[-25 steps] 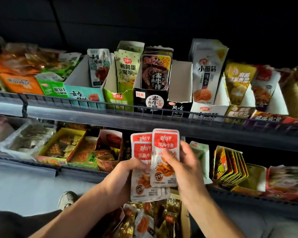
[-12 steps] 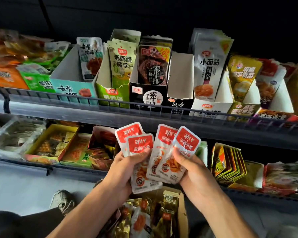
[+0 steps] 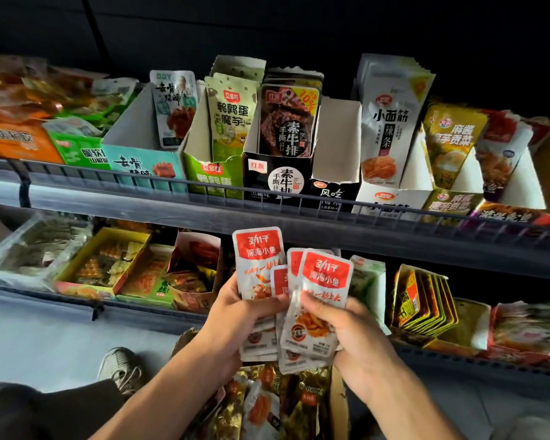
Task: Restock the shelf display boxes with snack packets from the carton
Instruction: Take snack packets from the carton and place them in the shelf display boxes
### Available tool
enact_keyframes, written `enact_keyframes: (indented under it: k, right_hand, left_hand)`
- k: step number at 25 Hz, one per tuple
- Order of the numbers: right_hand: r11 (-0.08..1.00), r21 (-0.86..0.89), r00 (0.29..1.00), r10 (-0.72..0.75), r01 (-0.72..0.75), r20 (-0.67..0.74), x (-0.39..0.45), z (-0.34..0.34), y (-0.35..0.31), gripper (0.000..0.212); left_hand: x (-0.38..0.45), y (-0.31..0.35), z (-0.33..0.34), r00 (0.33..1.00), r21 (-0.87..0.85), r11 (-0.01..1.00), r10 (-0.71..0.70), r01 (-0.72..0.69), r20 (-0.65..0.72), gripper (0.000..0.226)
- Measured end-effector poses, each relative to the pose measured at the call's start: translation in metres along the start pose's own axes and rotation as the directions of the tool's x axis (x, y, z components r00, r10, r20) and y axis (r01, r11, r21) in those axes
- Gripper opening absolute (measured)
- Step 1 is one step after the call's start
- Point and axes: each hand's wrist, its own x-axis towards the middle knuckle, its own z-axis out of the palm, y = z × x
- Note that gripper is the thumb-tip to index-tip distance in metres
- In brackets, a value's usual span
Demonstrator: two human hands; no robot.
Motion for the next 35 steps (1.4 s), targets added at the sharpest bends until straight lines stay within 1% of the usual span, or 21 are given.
enact_keyframes:
  k: [2,3,5,7,9,11,12,13,15,17,18,19,21,22,24,26,28,31,32,34,35]
  right_hand:
    - [0.997,0.076,0.999,-0.027,0.03,-0.035,0.0,-0.001,0.0,0.033]
    - [0.99,0.132,0.998,-0.041,0.046,-0.044,0.001,-0.003,-0.001,0.035]
    - [0.976,0.212,0.998,-0.053,0.058,-0.03,0.003,-0.008,-0.001,0.039]
    - [0.98,0.197,0.999,-0.026,0.018,0.037,0.003,-0.006,0.002,0.042]
    - [0.984,0.179,0.999,-0.009,0.001,0.047,0.004,-0.003,0.007,0.037]
    - [0.979,0.191,0.997,-0.072,0.065,0.028,0.003,-0.001,0.01,0.035]
    - [0.982,0.142,0.991,-0.13,0.123,0.044,0.002,0.002,0.01,0.037]
    - [0.983,0.016,0.979,-0.186,0.185,0.089,-0.001,0.006,0.009,0.039]
    - [0.922,-0.261,0.938,-0.214,0.286,0.272,-0.005,0.015,0.013,0.045]
    - [0.911,-0.269,0.919,-0.22,0.313,0.326,-0.004,0.022,0.018,0.054]
    - [0.942,-0.154,0.929,-0.249,0.298,0.274,-0.002,0.023,0.02,0.057]
    - [0.968,0.045,0.951,-0.251,0.247,0.179,0.002,0.022,0.021,0.059]
    - [0.893,0.442,0.992,-0.12,0.087,0.046,0.005,0.02,0.019,0.054]
    - [0.836,0.548,0.996,-0.052,0.007,0.067,0.005,0.021,0.019,0.055]
    - [0.783,0.617,0.991,-0.006,-0.077,0.131,0.003,0.022,0.018,0.059]
    - [0.778,0.625,0.992,-0.024,-0.058,0.122,0.002,0.023,0.017,0.06]
    - [0.841,0.541,0.994,-0.071,0.013,0.087,-0.001,0.024,0.014,0.054]
    - [0.982,0.147,0.984,-0.132,0.114,0.116,-0.011,0.023,0.005,0.049]
    - [0.983,-0.021,0.971,-0.178,0.184,0.162,-0.017,0.019,-0.003,0.044]
    - [0.891,-0.272,0.917,-0.292,0.365,0.272,-0.028,0.002,-0.029,0.027]
    - [0.837,-0.335,0.892,-0.342,0.433,0.297,-0.034,-0.01,-0.043,0.034]
  left_hand:
    - [-0.002,0.001,0.001,0.997,-0.074,0.996,-0.055,0.059,0.048,0.028]
    - [-0.001,0.002,0.0,0.999,-0.083,0.995,-0.049,0.05,0.015,0.026]
    - [0.002,-0.001,-0.001,0.994,0.042,0.997,0.075,-0.072,-0.084,0.025]
    - [0.002,-0.002,0.0,0.988,0.157,0.981,0.13,-0.117,-0.08,0.024]
    - [0.001,-0.004,0.001,1.0,0.129,0.992,-0.008,0.009,-0.004,0.018]
    - [0.0,-0.003,0.001,0.989,0.045,0.991,-0.129,0.126,0.074,0.032]
    - [0.001,-0.004,0.003,0.988,0.024,0.993,-0.114,0.112,0.101,0.034]
    - [0.003,-0.008,0.005,0.992,0.047,0.996,-0.074,0.069,0.104,0.032]
    - [0.005,-0.018,0.011,0.997,0.141,0.989,0.042,-0.05,0.061,0.037]
    - [0.01,-0.022,0.013,0.989,0.176,0.975,0.144,-0.136,-0.037,0.043]
    - [0.011,-0.019,0.012,0.975,0.159,0.968,0.21,-0.197,-0.07,0.045]
    - [0.013,-0.012,0.01,0.957,0.15,0.954,0.276,-0.26,-0.095,0.049]
    - [0.016,-0.001,0.006,0.922,0.189,0.909,0.385,-0.371,-0.045,0.055]
    - [0.016,0.002,0.008,0.911,0.207,0.891,0.412,-0.405,0.009,0.054]
    - [0.015,0.0,0.015,0.905,0.237,0.875,0.42,-0.422,0.062,0.055]
    - [0.016,-0.009,0.017,0.904,0.235,0.876,0.426,-0.421,0.032,0.061]
    - [0.018,-0.011,0.018,0.906,0.193,0.888,0.423,-0.417,0.007,0.058]
    - [0.019,-0.009,0.024,0.922,0.148,0.914,0.387,-0.379,-0.03,0.045]
    - [0.019,-0.008,0.028,0.923,0.15,0.916,0.382,-0.372,-0.044,0.04]
    - [0.018,0.0,0.044,0.921,0.119,0.916,0.389,-0.384,-0.019,0.035]
    - [0.016,0.007,0.057,0.92,0.093,0.915,0.392,-0.392,0.017,0.039]
